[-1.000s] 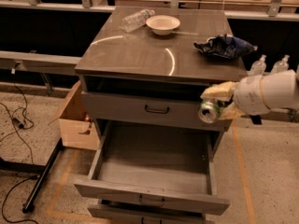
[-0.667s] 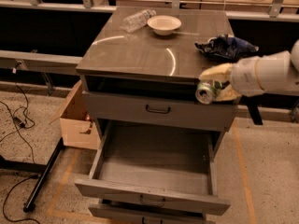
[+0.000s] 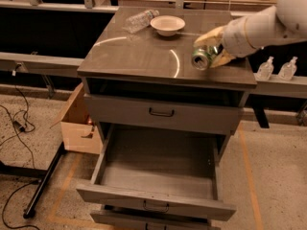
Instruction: Pick green can from middle drawer and place on counter
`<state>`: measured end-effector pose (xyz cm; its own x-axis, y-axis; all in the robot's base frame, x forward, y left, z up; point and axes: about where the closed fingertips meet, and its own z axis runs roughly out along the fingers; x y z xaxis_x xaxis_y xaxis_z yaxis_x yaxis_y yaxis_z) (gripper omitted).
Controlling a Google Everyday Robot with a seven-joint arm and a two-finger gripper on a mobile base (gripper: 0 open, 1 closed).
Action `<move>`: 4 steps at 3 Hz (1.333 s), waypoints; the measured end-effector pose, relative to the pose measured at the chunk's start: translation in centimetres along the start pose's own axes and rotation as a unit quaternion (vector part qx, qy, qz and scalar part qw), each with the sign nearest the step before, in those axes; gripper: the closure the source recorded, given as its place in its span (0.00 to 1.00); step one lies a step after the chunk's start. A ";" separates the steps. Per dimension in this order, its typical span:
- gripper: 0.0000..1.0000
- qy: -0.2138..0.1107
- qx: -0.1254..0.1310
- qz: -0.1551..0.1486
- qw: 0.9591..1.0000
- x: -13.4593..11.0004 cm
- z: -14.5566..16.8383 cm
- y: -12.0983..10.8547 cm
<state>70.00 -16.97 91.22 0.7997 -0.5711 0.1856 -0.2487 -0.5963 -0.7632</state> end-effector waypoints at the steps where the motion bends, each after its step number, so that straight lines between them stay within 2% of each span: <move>1: 1.00 -0.021 -0.034 -0.025 0.999 1.6 3.2 -2.2; 2: 1.00 -0.035 -0.061 -0.049 0.996 2.8 5.9 -4.3; 3: 1.00 -0.038 -0.077 -0.071 0.994 3.5 7.7 -5.8; 4: 1.00 -0.034 -0.104 -0.100 0.989 3.9 9.8 -6.5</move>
Offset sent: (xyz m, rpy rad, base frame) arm 0.1208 0.0550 0.0327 -0.2055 0.0468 0.1276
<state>80.04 -9.81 90.84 0.8774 -0.3946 0.2730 -0.1829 -0.8011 -0.5699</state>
